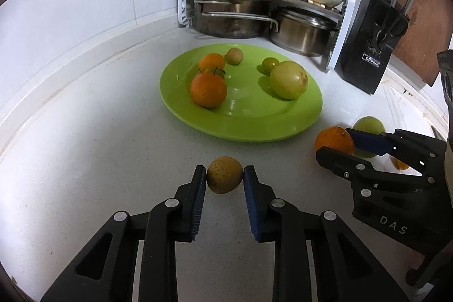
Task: Organize fruits
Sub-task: 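Grasp the brown kiwi with the left gripper while the right gripper grasps an orange, then carry the kiwi and orange over the green plate with both grippers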
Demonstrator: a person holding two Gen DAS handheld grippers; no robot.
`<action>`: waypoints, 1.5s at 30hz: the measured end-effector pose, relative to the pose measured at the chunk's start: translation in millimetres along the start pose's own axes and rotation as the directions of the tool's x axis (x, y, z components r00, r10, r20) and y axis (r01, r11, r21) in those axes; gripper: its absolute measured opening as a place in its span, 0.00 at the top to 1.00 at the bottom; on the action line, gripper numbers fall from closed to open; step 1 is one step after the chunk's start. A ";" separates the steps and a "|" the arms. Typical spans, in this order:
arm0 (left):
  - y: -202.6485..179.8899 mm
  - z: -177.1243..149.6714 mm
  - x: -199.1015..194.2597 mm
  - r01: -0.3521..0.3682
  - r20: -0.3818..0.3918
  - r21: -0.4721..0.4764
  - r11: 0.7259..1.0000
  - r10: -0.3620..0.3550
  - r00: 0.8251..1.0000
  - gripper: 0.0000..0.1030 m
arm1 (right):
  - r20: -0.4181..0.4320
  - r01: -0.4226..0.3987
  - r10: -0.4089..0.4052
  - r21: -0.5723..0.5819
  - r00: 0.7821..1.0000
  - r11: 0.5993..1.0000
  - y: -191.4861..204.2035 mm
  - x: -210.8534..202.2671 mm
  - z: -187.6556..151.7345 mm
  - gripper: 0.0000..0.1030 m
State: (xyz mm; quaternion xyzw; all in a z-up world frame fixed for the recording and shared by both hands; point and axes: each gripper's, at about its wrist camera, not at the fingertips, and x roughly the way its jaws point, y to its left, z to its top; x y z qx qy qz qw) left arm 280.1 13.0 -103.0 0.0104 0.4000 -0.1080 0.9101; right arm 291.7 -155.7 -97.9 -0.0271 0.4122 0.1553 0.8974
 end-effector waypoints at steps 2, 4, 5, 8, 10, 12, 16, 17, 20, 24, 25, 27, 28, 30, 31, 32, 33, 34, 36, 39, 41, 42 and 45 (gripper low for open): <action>-0.4 1.1 -3.9 0.002 0.009 0.000 1.000 -0.002 1.000 0.73 | 0.008 -0.001 0.001 0.000 1.000 1.000 0.3 -3.1 1.0 0.58; -1.2 2.0 -7.7 0.003 0.018 0.001 1.000 -0.003 1.000 0.73 | 0.017 -0.002 0.002 -0.001 1.000 1.000 0.8 -6.8 1.9 0.58; -1.8 2.5 -10.2 0.004 0.023 0.002 1.000 -0.004 1.000 0.73 | 0.021 -0.003 0.003 -0.001 1.000 1.000 0.5 -9.2 2.4 0.58; -3.5 3.6 -17.6 0.005 0.038 0.003 1.000 -0.005 0.999 0.73 | 0.037 -0.004 0.004 -0.003 0.999 1.000 1.3 -17.0 3.6 0.58; -3.7 4.4 -22.3 0.008 0.049 0.002 1.000 -0.008 0.999 0.73 | 0.047 -0.007 0.007 -0.003 0.999 1.000 1.6 -22.5 4.7 0.58; -5.4 5.7 -27.8 0.013 0.060 0.000 1.000 -0.013 0.998 0.73 | 0.059 -0.010 0.010 -0.003 0.998 1.000 1.5 -28.3 6.6 0.58; -9.3 9.8 -39.3 0.025 0.084 0.000 1.000 -0.025 0.996 0.73 | 0.093 -0.009 0.010 -0.010 0.996 1.000 2.7 -42.9 10.7 0.58; -10.2 10.7 -41.5 0.026 0.088 0.001 1.000 -0.026 0.996 0.73 | 0.100 -0.009 0.010 -0.012 0.995 1.000 3.1 -45.9 11.8 0.58; -13.8 15.0 -48.3 0.035 0.102 0.005 0.999 -0.035 0.994 0.73 | 0.124 -0.012 0.014 -0.020 0.992 1.000 4.3 -55.6 16.3 0.58; -19.5 21.8 -55.7 0.034 0.124 0.018 0.999 -0.036 0.992 0.73 | 0.142 -0.031 0.033 -0.020 0.989 0.999 3.1 -64.7 22.5 0.58; -20.2 24.2 -57.4 0.036 0.130 0.021 0.999 -0.038 0.991 0.73 | 0.148 -0.035 0.038 -0.024 0.988 0.999 3.1 -67.1 24.8 0.58; -21.8 29.4 -61.2 0.038 0.144 0.031 0.999 -0.042 0.989 0.73 | 0.156 -0.038 0.041 -0.026 0.987 0.999 1.7 -69.3 28.9 0.58; -22.7 32.5 -62.2 0.037 0.151 0.036 0.999 -0.042 0.988 0.73 | 0.160 -0.041 0.045 -0.029 0.986 0.999 1.3 -70.5 31.4 0.58; -24.6 38.6 -64.5 0.035 0.167 0.046 0.998 -0.043 0.985 0.73 | 0.169 -0.041 0.047 -0.036 0.985 0.999 0.4 -71.8 36.1 0.58; -25.3 41.8 -65.7 0.036 0.173 0.051 0.998 -0.044 0.984 0.73 | 0.175 -0.041 0.047 -0.040 0.983 0.998 -0.2 -72.7 38.7 0.58; -26.4 45.6 -66.7 0.035 0.183 0.055 0.998 -0.045 0.982 0.73 | 0.180 -0.041 0.048 -0.042 0.982 0.998 -1.0 -73.2 41.3 0.58; -26.8 48.8 -67.6 0.035 0.191 0.058 0.998 -0.046 0.981 0.73 | 0.185 -0.042 0.049 -0.043 0.981 0.998 -1.7 -74.1 43.7 0.58; -27.4 51.8 -68.9 0.035 0.199 0.062 0.997 -0.047 0.979 0.73 | 0.191 -0.044 0.051 -0.043 0.980 0.998 -2.9 -74.4 47.0 0.58; -28.7 58.8 -70.4 0.037 0.215 0.073 0.997 -0.051 0.975 0.73 | 0.202 -0.043 0.051 -0.044 0.978 0.998 -4.6 -75.5 52.8 0.58; -31.6 70.0 -70.1 0.030 0.234 0.086 0.996 -0.050 0.971 0.73 | 0.215 -0.040 0.049 -0.048 0.975 0.998 -7.3 -75.3 62.5 0.58; -32.7 77.2 -68.2 0.029 0.241 0.090 0.996 -0.050 0.969 0.73 | 0.219 -0.041 0.051 -0.052 0.974 0.998 -9.2 -72.9 69.0 0.58; -32.8 81.1 -66.3 0.032 0.241 0.090 0.995 -0.053 0.969 0.73 | 0.221 -0.040 0.051 -0.053 0.974 0.998 -10.5 -71.8 72.1 0.58; -33.3 90.5 -61.8 0.034 0.243 0.087 0.996 -0.054 0.969 0.73 | 0.225 -0.037 0.049 -0.060 0.973 0.998 -13.5 -68.0 81.6 0.58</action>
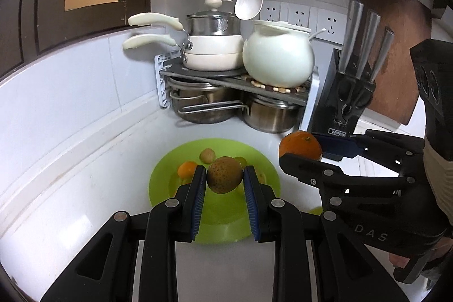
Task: Organize fruits
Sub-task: 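Carry the kiwi and orange over the green plate with both grippers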
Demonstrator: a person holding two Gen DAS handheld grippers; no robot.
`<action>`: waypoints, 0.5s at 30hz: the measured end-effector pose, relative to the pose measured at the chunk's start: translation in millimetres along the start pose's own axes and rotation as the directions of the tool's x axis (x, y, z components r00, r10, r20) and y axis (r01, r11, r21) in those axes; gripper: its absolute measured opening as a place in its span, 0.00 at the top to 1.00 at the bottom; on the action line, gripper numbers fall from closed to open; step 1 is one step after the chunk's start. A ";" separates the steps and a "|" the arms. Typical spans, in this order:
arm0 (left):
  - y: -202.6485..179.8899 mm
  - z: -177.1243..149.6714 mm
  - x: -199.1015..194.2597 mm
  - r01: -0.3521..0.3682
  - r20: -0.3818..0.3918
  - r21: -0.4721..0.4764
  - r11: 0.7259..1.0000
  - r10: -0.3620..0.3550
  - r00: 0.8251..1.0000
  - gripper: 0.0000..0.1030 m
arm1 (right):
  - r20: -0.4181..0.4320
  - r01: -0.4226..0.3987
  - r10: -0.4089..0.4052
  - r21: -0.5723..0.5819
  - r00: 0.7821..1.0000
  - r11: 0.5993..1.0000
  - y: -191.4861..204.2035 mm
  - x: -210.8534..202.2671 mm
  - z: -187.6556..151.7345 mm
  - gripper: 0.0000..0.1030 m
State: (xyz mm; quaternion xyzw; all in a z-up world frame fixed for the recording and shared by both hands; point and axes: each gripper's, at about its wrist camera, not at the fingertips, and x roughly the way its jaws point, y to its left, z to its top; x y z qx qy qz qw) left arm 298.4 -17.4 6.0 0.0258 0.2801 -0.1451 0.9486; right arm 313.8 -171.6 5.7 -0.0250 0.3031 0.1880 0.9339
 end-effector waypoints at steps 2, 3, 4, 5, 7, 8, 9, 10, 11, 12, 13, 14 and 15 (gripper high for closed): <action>0.8 5.4 5.0 0.000 0.002 0.002 1.000 0.000 1.000 0.73 | 0.001 0.000 0.000 -0.008 1.000 1.000 -2.8 4.4 5.6 0.58; 1.3 7.7 7.6 -0.002 0.000 0.003 1.000 0.002 1.000 0.73 | 0.000 0.003 -0.003 -0.011 1.000 1.000 -3.8 6.4 7.6 0.58; 2.4 11.1 11.4 -0.001 0.000 0.004 1.000 0.001 1.000 0.73 | -0.002 0.004 -0.004 -0.015 1.000 1.000 -5.1 9.5 10.6 0.58; 3.1 12.9 13.8 0.000 -0.002 0.005 1.000 0.000 1.000 0.73 | -0.006 0.003 -0.003 -0.018 1.000 1.000 -6.6 13.0 13.6 0.58; 5.4 17.1 20.5 -0.002 -0.010 0.007 1.000 0.002 1.000 0.73 | -0.010 -0.008 0.007 -0.021 1.000 1.000 -9.1 20.3 18.5 0.58; 6.8 19.4 25.0 0.003 -0.016 0.006 1.000 -0.002 1.000 0.73 | -0.017 -0.009 0.009 -0.023 1.000 1.000 -10.8 24.8 20.7 0.58; 8.6 21.2 29.2 0.006 -0.024 0.000 1.000 -0.006 1.000 0.73 | -0.024 -0.010 0.010 -0.023 1.000 1.000 -12.5 29.4 23.1 0.58; 10.8 23.2 34.4 0.012 -0.035 -0.006 1.000 -0.012 0.999 0.73 | -0.034 -0.011 0.010 -0.025 0.999 1.000 -14.1 35.0 25.4 0.58; 13.5 25.3 40.9 0.018 -0.048 -0.014 1.000 -0.019 0.999 0.73 | -0.045 -0.013 0.012 -0.025 0.999 1.000 -15.9 40.7 27.4 0.58; 15.3 25.9 44.2 0.020 -0.057 -0.017 1.000 -0.021 0.998 0.73 | -0.056 -0.016 0.014 -0.025 0.998 1.000 -17.9 46.4 29.4 0.58; 17.6 26.7 49.0 0.021 -0.066 -0.021 1.000 -0.022 0.998 0.73 | -0.068 -0.016 0.015 -0.027 0.998 0.999 -19.8 52.9 31.5 0.58; 20.4 27.7 54.9 0.023 -0.077 -0.025 0.999 -0.025 0.997 0.73 | -0.080 -0.014 0.012 -0.026 0.997 1.000 -21.0 59.1 33.0 0.58; 23.0 28.1 60.1 0.023 -0.088 -0.030 0.999 -0.025 0.996 0.73 | -0.091 -0.017 0.014 -0.025 0.996 1.000 -22.0 64.8 34.1 0.58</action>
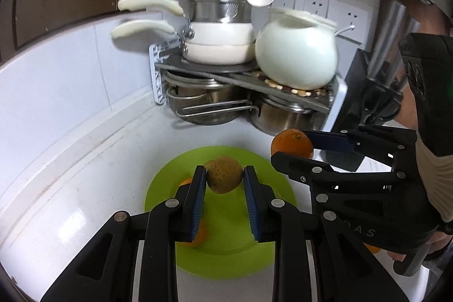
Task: Organize fruits
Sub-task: 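Carry the kiwi and orange over the green plate with both grippers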
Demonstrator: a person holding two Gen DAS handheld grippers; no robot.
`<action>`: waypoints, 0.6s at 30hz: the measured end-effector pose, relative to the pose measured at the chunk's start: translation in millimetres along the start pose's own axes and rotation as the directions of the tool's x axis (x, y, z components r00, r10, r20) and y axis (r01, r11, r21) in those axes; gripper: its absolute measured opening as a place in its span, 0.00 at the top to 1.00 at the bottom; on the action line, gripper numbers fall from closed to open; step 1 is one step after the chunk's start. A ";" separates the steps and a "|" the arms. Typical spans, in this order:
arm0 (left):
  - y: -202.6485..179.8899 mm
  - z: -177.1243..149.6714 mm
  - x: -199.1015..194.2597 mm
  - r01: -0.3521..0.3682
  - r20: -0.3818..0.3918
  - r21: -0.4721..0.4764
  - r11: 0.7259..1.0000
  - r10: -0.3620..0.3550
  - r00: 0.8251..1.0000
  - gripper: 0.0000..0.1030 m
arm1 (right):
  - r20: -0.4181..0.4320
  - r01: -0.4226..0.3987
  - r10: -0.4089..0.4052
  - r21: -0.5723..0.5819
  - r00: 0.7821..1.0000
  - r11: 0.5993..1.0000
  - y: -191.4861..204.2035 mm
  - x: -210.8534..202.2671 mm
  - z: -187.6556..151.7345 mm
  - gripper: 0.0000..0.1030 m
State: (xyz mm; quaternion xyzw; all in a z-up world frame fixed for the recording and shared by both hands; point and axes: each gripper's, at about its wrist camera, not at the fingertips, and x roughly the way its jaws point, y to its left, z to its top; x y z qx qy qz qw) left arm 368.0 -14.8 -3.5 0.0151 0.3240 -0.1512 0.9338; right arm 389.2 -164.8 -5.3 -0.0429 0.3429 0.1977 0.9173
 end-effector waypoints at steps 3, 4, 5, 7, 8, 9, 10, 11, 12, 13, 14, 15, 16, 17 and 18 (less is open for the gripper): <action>9.5 2.9 18.2 0.008 -0.039 -0.013 1.000 -0.008 0.999 0.73 | -0.037 -0.003 0.003 0.006 0.999 1.000 -4.7 18.3 4.6 0.58; 12.1 3.4 23.9 0.007 -0.048 -0.016 1.000 -0.008 0.999 0.73 | -0.050 -0.004 0.005 0.006 0.999 1.000 -6.2 24.8 5.9 0.58; 15.2 4.1 31.2 0.007 -0.062 -0.013 1.000 -0.008 0.998 0.73 | -0.064 -0.003 0.004 0.010 0.998 1.000 -8.1 31.1 7.0 0.58; 19.9 5.6 43.7 0.004 -0.082 -0.011 1.000 -0.005 0.997 0.73 | -0.087 -0.008 0.009 0.008 0.996 1.000 -10.0 41.1 8.2 0.58; 21.8 5.9 48.4 0.009 -0.086 -0.008 1.000 -0.009 0.996 0.73 | -0.099 -0.006 0.007 0.007 0.995 1.000 -11.2 47.1 8.6 0.58; 23.4 6.0 53.3 0.005 -0.094 -0.003 1.000 -0.006 0.996 0.73 | -0.111 -0.004 0.005 0.006 0.994 1.000 -12.3 52.3 9.1 0.58; 25.0 6.4 59.1 -0.002 -0.103 0.000 1.000 0.002 0.995 0.73 | -0.126 -0.005 0.006 0.005 0.992 1.000 -13.8 58.6 9.5 0.58; 26.9 7.1 65.6 -0.003 -0.113 0.004 1.000 0.004 0.994 0.73 | -0.142 -0.006 0.007 0.010 0.990 1.000 -16.0 64.9 9.8 0.58; 29.1 7.6 71.2 -0.001 -0.121 0.006 1.000 0.001 0.993 0.73 | -0.156 -0.011 0.013 0.016 0.988 1.000 -18.2 70.6 9.8 0.58; 31.0 8.0 76.2 -0.005 -0.126 0.006 1.000 0.006 0.992 0.73 | -0.168 -0.015 0.018 0.020 0.986 1.000 -18.8 74.6 9.9 0.58; 32.6 8.2 82.0 -0.005 -0.135 0.011 1.000 0.006 0.991 0.73 | -0.181 -0.016 0.020 0.023 0.983 1.000 -19.8 79.3 10.0 0.58; 33.8 8.5 86.4 -0.006 -0.140 0.015 1.000 0.008 0.990 0.73 | -0.188 -0.018 0.022 0.021 0.982 1.000 -20.0 82.8 9.9 0.58; 35.6 9.1 92.1 -0.012 -0.145 0.016 1.000 0.014 0.989 0.73 | -0.197 -0.019 0.021 0.016 0.980 1.000 -19.3 86.3 9.4 0.58; 37.6 8.7 98.3 -0.010 -0.154 0.019 1.000 0.013 0.988 0.73 | -0.202 -0.017 0.019 0.012 0.979 1.000 -18.3 88.9 9.1 0.58; 39.0 8.4 100.7 -0.012 -0.158 0.019 1.000 0.014 0.987 0.73 | -0.205 -0.017 0.019 0.010 0.979 1.000 -17.9 90.9 8.8 0.58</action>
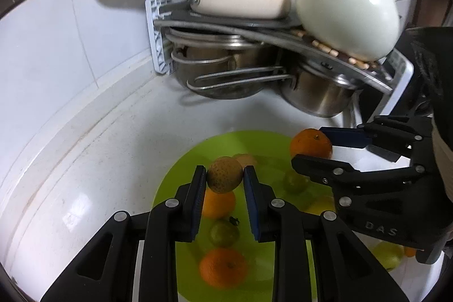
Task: Organize fruits
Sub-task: 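Carry the kiwi and orange over the green plate with both grippers, then open both grippers to drop the kiwi and orange onto the plate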
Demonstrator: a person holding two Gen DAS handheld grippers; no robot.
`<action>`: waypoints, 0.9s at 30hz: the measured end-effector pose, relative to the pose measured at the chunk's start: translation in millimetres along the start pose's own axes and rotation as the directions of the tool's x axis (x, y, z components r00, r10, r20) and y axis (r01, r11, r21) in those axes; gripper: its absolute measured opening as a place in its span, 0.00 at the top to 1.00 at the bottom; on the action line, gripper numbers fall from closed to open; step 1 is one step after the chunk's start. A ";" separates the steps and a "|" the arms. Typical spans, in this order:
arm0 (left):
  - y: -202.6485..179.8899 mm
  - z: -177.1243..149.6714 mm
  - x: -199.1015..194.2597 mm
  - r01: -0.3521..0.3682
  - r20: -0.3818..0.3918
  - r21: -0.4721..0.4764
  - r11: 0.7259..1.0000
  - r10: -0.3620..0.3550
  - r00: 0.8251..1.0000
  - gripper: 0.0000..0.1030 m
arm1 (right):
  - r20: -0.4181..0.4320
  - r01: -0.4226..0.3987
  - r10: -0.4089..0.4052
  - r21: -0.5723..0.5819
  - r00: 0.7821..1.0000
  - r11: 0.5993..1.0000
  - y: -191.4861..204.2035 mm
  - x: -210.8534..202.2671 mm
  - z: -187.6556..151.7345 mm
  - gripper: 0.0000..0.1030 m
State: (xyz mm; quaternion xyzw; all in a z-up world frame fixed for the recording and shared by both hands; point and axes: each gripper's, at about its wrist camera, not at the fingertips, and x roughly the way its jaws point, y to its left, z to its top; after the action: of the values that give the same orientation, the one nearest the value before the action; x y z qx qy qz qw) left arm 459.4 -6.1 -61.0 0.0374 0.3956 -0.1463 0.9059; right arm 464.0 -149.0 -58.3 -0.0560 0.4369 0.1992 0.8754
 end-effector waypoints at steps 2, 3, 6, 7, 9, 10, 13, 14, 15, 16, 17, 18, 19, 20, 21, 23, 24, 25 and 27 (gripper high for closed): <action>4.4 0.4 9.2 0.010 -0.019 -0.009 1.000 -0.010 1.000 0.73 | -0.010 -0.003 0.003 -0.006 1.000 1.000 0.9 4.5 0.1 0.58; 5.2 0.7 11.7 0.018 -0.026 -0.011 1.000 -0.018 0.999 0.73 | -0.012 -0.003 0.003 -0.007 1.000 1.000 1.5 5.7 0.3 0.58; 7.9 0.9 19.0 0.026 -0.043 -0.022 0.999 -0.027 0.999 0.73 | -0.020 -0.002 0.002 -0.012 1.000 1.000 0.7 10.5 1.7 0.58; 8.1 0.8 20.1 0.027 -0.045 -0.023 0.999 -0.028 0.999 0.73 | -0.023 -0.003 0.003 -0.013 1.000 1.000 0.4 12.0 2.1 0.58; 8.1 1.6 21.3 0.028 -0.045 -0.024 0.999 -0.029 0.999 0.73 | -0.028 -0.004 0.003 -0.015 1.000 1.000 -0.1 14.9 3.6 0.58; 7.6 1.8 20.7 0.027 -0.044 -0.022 0.999 -0.028 0.999 0.73 | -0.030 -0.004 0.004 -0.015 1.000 1.000 -0.3 15.7 3.7 0.58; 6.7 2.0 18.4 0.026 -0.038 -0.012 1.000 -0.027 0.999 0.73 | -0.032 -0.009 0.008 -0.017 0.999 1.000 0.1 18.4 4.9 0.58; 6.6 1.8 17.5 0.026 -0.036 -0.010 1.000 -0.026 0.999 0.73 | -0.033 -0.008 0.008 -0.018 0.999 1.000 0.4 18.9 4.9 0.58; 7.0 1.8 16.6 0.026 -0.034 -0.010 1.000 -0.026 0.999 0.73 | -0.033 -0.009 0.009 -0.019 0.999 1.000 0.6 20.2 5.7 0.58; 7.5 1.6 15.7 0.027 -0.032 -0.011 1.000 -0.027 0.999 0.73 | -0.033 -0.011 0.011 -0.020 0.999 1.000 0.8 20.4 5.8 0.58; 8.3 1.2 14.8 0.026 -0.032 -0.014 1.000 -0.027 0.999 0.73 | -0.033 -0.011 0.010 -0.020 0.999 1.000 1.0 20.8 6.0 0.58; 8.9 0.9 14.1 0.024 -0.034 -0.017 1.000 -0.025 0.999 0.73 | -0.033 -0.011 0.010 -0.021 0.999 1.000 1.1 20.8 6.0 0.58; 9.8 -0.2 12.3 0.022 -0.032 -0.021 1.000 -0.023 0.999 0.73 | -0.034 -0.012 0.011 -0.022 0.999 1.000 1.3 21.0 6.1 0.58; 10.3 -0.8 11.0 0.021 -0.031 -0.023 1.000 -0.022 0.999 0.72 | -0.034 -0.014 0.013 -0.022 0.999 1.000 1.6 21.2 6.1 0.58; 10.9 -1.4 9.8 0.016 -0.030 -0.025 1.000 -0.017 0.999 0.71 | -0.034 -0.014 0.014 -0.022 0.999 1.000 2.0 21.7 6.1 0.58; 11.9 -2.4 6.4 0.001 -0.029 -0.024 1.000 -0.002 1.000 0.69 | -0.034 -0.019 0.018 -0.028 0.999 0.999 3.7 22.0 6.0 0.58; 12.3 -2.8 4.3 -0.006 -0.026 -0.024 1.000 0.005 1.000 0.68 | -0.033 -0.019 0.018 -0.028 0.999 0.999 4.2 21.8 5.9 0.58; 12.9 -3.1 1.7 -0.013 -0.024 -0.026 1.000 0.012 1.000 0.67 | -0.031 -0.017 0.016 -0.027 0.999 1.000 4.6 20.9 5.8 0.58; 14.0 -3.4 -1.9 -0.015 -0.020 -0.029 0.999 0.014 1.000 0.65 | -0.014 -0.005 0.004 -0.028 1.000 1.000 6.1 15.7 5.2 0.58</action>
State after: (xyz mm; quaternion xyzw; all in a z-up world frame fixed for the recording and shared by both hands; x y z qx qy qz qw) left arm 459.9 8.4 -62.6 0.0284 0.4066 -0.1336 0.9033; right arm 473.9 -137.3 -67.1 -0.0686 0.4404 0.2069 0.8710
